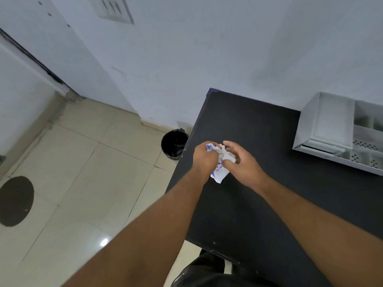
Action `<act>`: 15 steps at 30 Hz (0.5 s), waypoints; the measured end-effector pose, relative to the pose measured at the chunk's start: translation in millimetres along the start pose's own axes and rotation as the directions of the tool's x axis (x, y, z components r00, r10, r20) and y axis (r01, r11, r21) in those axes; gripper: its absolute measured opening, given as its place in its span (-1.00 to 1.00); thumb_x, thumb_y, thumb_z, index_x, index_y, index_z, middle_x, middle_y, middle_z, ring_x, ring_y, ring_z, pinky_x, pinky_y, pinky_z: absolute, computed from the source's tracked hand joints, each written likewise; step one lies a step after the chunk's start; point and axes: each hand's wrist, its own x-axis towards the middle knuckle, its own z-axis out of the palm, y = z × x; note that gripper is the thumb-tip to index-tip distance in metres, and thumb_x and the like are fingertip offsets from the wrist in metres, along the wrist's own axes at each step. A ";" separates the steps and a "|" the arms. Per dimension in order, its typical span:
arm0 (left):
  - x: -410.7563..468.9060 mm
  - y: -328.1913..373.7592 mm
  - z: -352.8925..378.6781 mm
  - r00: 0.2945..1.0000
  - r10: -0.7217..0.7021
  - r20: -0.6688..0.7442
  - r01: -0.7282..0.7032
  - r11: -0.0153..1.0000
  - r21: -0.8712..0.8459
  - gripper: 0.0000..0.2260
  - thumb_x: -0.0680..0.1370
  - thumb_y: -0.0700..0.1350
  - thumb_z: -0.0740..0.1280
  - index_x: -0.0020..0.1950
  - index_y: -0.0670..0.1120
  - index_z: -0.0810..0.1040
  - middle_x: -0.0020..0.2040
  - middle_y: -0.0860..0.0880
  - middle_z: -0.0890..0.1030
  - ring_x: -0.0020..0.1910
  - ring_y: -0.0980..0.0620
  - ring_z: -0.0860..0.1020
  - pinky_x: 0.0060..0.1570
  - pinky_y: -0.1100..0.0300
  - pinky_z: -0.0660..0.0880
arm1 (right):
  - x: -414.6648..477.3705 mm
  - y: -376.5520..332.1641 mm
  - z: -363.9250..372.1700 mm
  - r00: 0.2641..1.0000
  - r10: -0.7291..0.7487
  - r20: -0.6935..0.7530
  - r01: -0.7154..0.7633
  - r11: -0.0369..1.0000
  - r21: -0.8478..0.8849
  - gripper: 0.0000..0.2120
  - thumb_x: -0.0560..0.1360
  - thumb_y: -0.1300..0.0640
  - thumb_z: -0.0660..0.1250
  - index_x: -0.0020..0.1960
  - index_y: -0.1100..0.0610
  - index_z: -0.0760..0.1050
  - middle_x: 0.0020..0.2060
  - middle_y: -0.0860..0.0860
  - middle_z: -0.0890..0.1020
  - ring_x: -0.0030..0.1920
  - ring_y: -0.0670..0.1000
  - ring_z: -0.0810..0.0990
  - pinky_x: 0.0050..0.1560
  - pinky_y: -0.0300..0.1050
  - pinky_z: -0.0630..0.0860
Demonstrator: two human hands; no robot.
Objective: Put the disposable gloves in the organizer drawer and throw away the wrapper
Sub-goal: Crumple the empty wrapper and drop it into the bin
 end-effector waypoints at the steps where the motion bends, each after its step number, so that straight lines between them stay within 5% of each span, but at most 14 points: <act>1: 0.3 2.8 0.6 0.999 -0.040 -0.018 0.039 0.998 -0.046 -0.75 0.55 -0.35 0.20 -0.11 -0.08 0.61 -0.06 -0.17 0.69 -0.08 -0.11 0.69 -0.10 0.04 0.67 | -0.8 2.3 2.1 1.000 -0.022 0.013 0.023 0.999 -0.038 -0.43 0.49 0.18 0.36 0.47 -0.08 0.36 0.25 -0.15 0.56 0.18 -0.16 0.58 0.19 -0.14 0.55; 9: -32.1 27.2 19.9 0.978 -0.185 0.100 0.207 0.928 -0.311 -0.83 0.50 -0.26 0.29 0.03 -0.14 0.63 0.05 -0.20 0.69 0.02 -0.18 0.68 0.09 -0.10 0.62 | -27.9 -9.4 -20.8 0.991 -0.128 -0.035 0.122 0.981 -0.148 -0.31 0.52 0.23 0.39 0.56 -0.05 0.23 0.29 -0.07 0.53 0.23 -0.05 0.56 0.21 -0.13 0.53; 12: -54.7 28.8 30.8 0.958 -0.131 0.254 0.222 0.902 -0.371 -0.86 0.52 -0.18 0.31 -0.03 -0.16 0.64 0.03 -0.20 0.67 0.08 -0.19 0.66 0.15 -0.14 0.59 | -39.2 -5.4 -38.1 0.982 -0.170 -0.088 0.150 0.969 -0.198 -0.41 0.51 0.21 0.39 0.50 -0.02 0.35 0.27 -0.03 0.56 0.24 -0.02 0.55 0.22 -0.13 0.51; 15: -77.9 29.1 39.7 0.910 -0.111 0.400 0.274 0.885 -0.377 -0.72 0.60 0.03 0.26 0.07 -0.15 0.62 0.01 -0.14 0.65 -0.02 -0.08 0.63 -0.01 -0.01 0.60 | -52.3 1.5 -52.7 0.971 -0.180 -0.155 0.153 0.972 -0.177 -0.62 0.48 0.19 0.37 0.29 0.01 0.55 0.08 -0.06 0.66 0.08 -0.04 0.64 -0.01 -0.24 0.55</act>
